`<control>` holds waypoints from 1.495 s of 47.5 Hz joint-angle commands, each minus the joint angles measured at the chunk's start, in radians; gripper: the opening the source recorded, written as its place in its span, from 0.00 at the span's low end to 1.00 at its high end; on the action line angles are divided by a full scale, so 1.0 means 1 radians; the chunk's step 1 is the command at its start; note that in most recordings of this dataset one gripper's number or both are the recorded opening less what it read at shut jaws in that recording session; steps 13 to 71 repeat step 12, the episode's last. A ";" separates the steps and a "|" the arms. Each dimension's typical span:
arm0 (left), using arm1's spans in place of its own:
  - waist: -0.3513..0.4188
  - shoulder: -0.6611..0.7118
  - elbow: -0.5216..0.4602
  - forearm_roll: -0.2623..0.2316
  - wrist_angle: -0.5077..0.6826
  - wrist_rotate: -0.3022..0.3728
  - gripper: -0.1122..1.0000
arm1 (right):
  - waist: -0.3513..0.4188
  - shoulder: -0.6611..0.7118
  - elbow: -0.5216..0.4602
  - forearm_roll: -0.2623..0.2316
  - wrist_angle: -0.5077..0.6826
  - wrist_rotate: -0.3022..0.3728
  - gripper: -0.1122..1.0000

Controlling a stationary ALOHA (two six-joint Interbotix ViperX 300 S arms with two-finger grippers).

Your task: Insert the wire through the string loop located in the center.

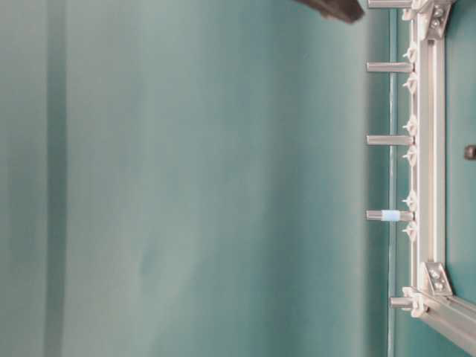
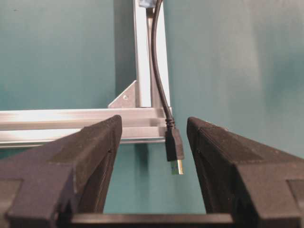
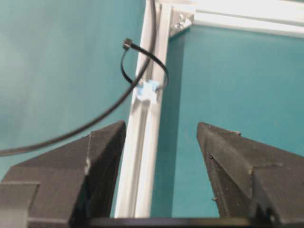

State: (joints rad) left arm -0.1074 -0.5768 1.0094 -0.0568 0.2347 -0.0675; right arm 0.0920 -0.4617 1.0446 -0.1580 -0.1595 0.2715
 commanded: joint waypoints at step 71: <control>0.008 -0.081 0.031 0.002 -0.046 0.009 0.61 | 0.003 -0.071 0.075 0.002 -0.100 -0.002 0.68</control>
